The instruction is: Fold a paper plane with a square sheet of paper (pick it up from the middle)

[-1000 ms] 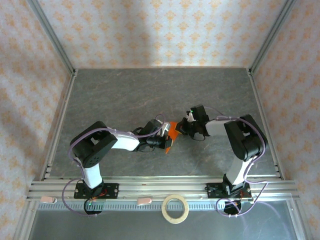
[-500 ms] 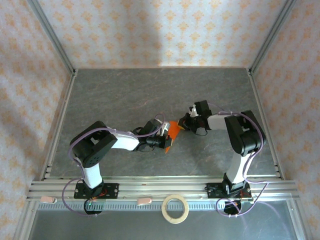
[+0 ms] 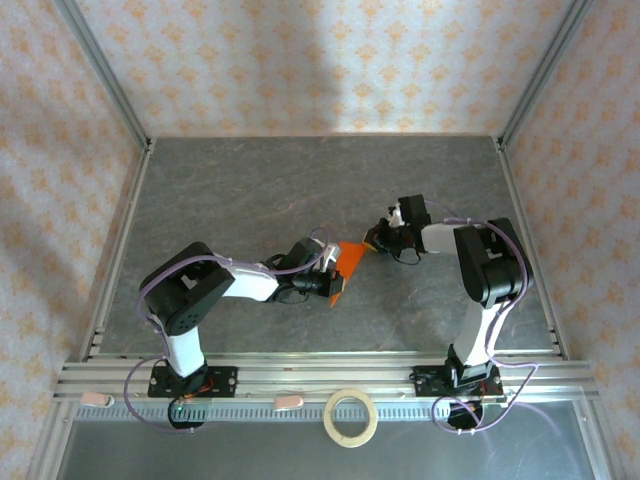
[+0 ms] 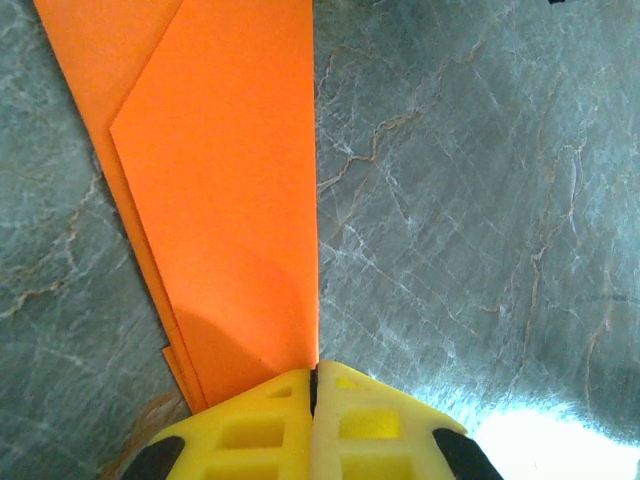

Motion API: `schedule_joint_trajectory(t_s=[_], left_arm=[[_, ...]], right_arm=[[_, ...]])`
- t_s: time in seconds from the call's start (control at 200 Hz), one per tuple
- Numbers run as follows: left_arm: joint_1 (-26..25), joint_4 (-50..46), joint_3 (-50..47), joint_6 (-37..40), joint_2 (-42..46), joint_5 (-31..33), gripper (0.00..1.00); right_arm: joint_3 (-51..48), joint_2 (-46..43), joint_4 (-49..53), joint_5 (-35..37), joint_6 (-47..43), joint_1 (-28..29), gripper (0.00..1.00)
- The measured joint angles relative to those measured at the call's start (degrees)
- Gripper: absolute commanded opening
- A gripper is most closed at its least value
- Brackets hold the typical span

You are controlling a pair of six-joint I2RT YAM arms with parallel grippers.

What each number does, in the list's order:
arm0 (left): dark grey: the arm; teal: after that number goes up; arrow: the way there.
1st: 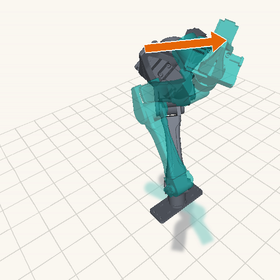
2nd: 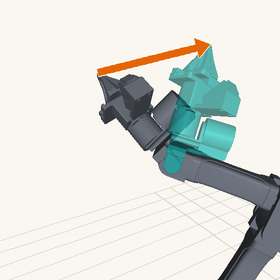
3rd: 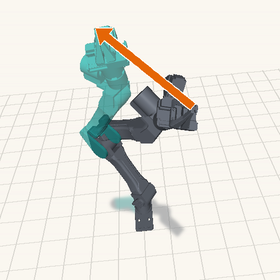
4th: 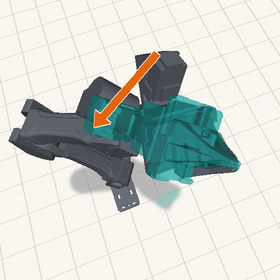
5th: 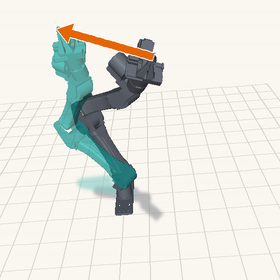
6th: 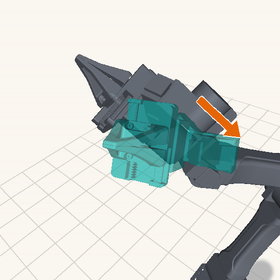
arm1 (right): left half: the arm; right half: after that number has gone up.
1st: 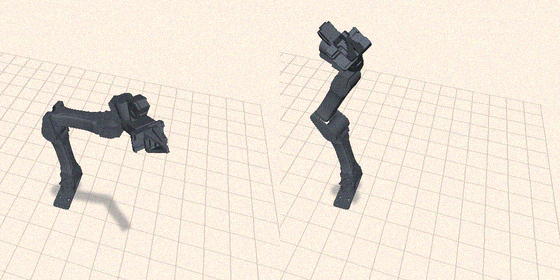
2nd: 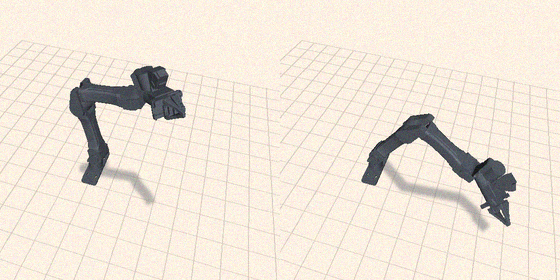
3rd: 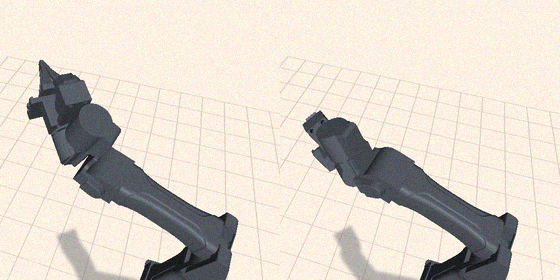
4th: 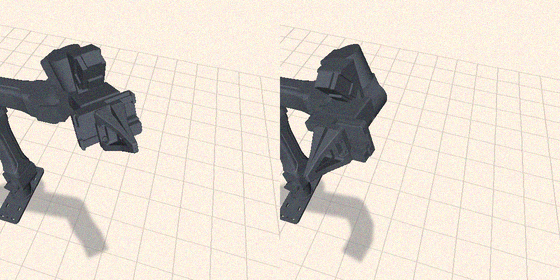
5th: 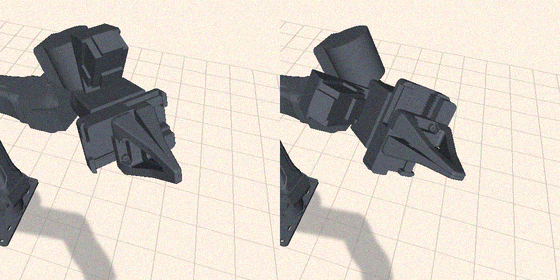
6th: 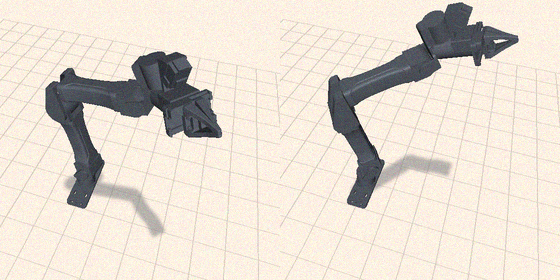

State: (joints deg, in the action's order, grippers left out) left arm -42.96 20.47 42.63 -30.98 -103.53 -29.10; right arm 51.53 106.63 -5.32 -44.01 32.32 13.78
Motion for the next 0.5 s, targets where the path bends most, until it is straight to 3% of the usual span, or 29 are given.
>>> schedule_joint_trajectory(t_s=[0.28, 0.5], left_arm=[[0.0, 0.0, 0.0, 0.0, 0.0, 0.0, 0.0], [0.0, 0.0, 0.0, 0.0, 0.0, 0.0, 0.0]], right_arm=[[1.1, -0.9, 0.2, 4.5, -0.5, -1.7, 0.0], [-1.6, -9.1, -3.5, 4.2, 1.1, -2.3, 0.0]])
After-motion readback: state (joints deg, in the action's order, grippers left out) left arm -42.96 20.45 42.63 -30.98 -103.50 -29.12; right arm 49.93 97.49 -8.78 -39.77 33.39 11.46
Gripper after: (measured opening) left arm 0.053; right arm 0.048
